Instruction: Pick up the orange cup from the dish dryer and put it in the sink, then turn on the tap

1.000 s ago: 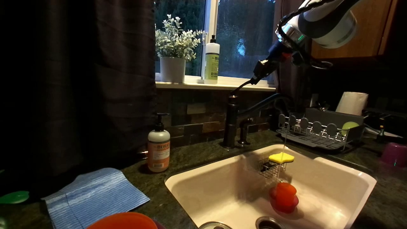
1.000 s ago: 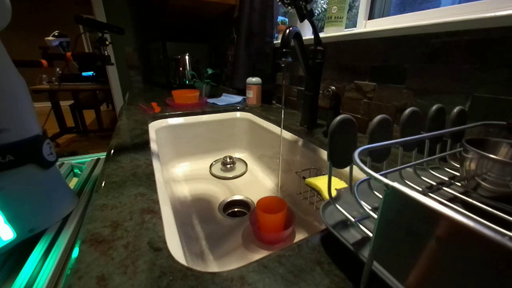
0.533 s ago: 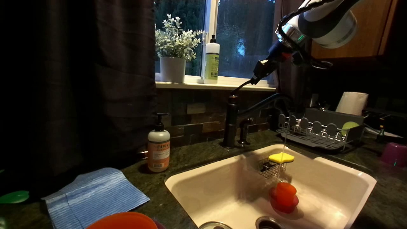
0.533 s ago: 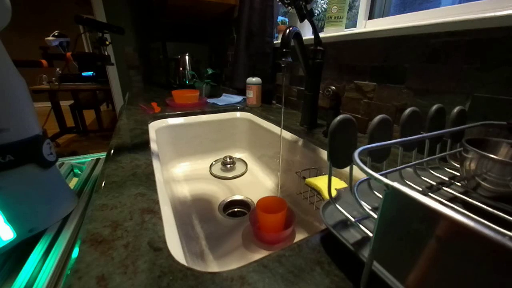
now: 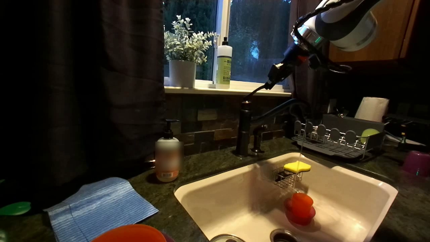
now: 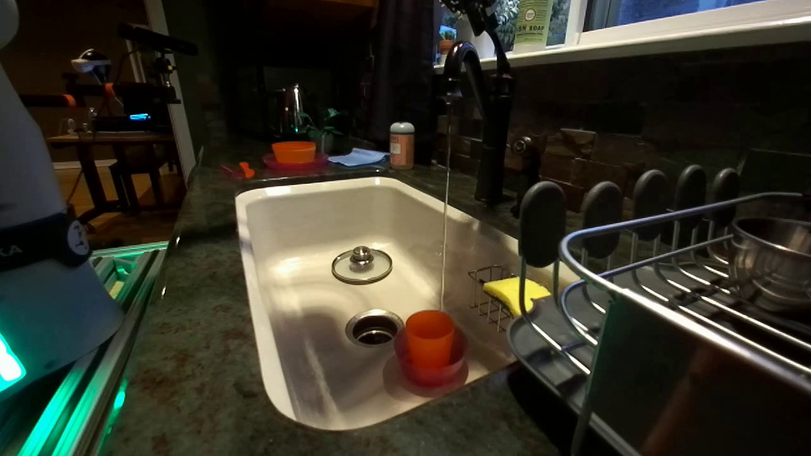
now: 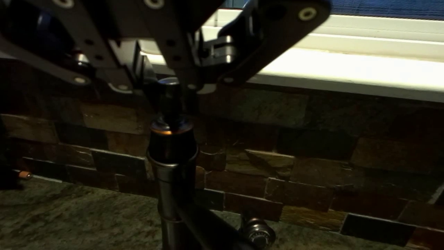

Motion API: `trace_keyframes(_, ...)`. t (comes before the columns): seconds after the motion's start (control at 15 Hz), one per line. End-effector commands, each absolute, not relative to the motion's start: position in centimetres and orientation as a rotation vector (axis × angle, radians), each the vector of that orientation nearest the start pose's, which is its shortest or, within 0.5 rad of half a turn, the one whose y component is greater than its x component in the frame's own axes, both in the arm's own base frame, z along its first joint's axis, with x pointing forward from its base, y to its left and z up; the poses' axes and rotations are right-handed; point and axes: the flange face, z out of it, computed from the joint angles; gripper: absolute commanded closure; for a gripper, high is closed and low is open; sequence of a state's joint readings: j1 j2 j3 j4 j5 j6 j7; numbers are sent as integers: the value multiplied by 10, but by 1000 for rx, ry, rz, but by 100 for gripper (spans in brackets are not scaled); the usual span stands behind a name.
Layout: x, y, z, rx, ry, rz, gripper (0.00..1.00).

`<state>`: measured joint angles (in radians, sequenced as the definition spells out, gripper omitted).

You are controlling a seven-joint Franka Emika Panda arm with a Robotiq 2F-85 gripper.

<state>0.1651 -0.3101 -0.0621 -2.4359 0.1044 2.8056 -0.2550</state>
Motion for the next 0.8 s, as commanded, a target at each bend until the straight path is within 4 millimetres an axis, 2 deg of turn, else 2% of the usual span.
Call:
trace_keyframes(0.0,475,50,492,-2926,-358,-990,94)
trace_keyframes(0.07,472,53,491,-2935,-349,-972,94)
trace_keyframes(0.13,469,54,489,-2942,-340,-946,67)
trace_keyframes(0.2,465,57,487,-2943,-337,-908,50)
trace_keyframes(0.4,452,67,482,-2975,-296,-824,30)
trace_keyframes(0.6,435,77,483,-3016,-235,-811,6)
trace_keyframes(0.73,419,80,484,-3051,-196,-806,0)
